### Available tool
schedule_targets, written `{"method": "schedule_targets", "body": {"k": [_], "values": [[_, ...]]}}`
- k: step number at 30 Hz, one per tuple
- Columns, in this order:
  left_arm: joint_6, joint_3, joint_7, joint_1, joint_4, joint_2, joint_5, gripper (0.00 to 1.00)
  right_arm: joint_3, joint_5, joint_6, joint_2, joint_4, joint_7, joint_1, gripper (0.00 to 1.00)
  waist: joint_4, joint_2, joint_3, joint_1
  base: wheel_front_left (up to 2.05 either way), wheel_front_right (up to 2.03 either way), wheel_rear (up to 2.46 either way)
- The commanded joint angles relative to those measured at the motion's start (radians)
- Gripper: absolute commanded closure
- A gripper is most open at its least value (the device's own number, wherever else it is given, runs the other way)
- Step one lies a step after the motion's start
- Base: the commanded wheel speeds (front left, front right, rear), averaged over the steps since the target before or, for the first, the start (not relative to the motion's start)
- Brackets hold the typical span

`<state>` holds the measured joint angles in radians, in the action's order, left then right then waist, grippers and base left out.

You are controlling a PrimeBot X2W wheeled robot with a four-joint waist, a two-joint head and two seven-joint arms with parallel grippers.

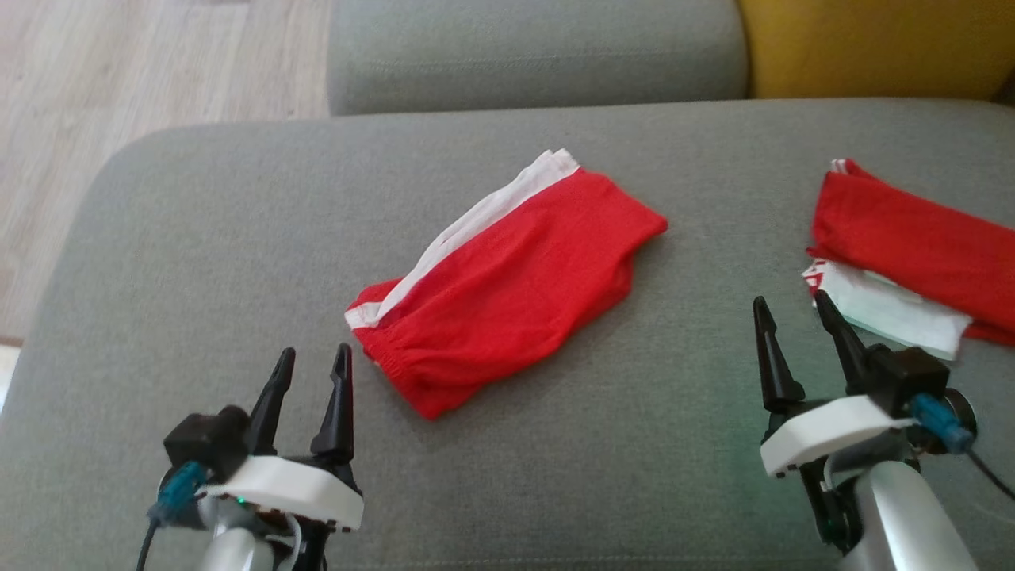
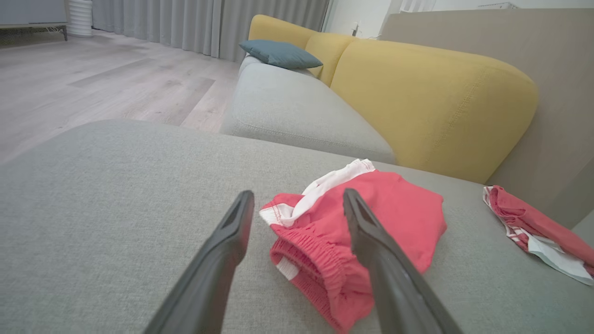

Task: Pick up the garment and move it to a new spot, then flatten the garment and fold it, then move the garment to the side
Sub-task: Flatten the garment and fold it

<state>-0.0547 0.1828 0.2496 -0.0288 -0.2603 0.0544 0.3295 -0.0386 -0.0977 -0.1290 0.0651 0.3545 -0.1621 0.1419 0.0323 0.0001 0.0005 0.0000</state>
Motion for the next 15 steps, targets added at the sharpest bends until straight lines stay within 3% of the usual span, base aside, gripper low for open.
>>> {"method": "schedule_targets", "body": {"k": [1, 5, 15], "values": [[-0.006, -0.030, 0.012, -0.058, 0.028, -0.002, -0.009, 0.00, -0.018, -0.016, -0.002, -0.011, -0.040, 0.011, 0.030, 0.00, 0.018, -0.0001, 0.022, 0.0000, 0.00, 0.00, 0.00], [-0.015, -0.023, 0.012, -0.080, 0.016, -0.003, -0.017, 0.00, -0.003, -0.124, -0.002, -0.014, -0.040, 0.076, 0.063, 0.00, 0.059, -0.0001, 0.069, 0.0000, 0.00, 0.00, 0.00], [-0.023, 0.020, 0.012, -0.136, -0.008, -0.004, -0.008, 0.00, 0.078, -0.570, -0.002, -0.015, 0.100, 0.256, 0.221, 0.00, 0.184, -0.0001, 0.172, 0.0000, 0.00, 0.00, 0.00]]}}
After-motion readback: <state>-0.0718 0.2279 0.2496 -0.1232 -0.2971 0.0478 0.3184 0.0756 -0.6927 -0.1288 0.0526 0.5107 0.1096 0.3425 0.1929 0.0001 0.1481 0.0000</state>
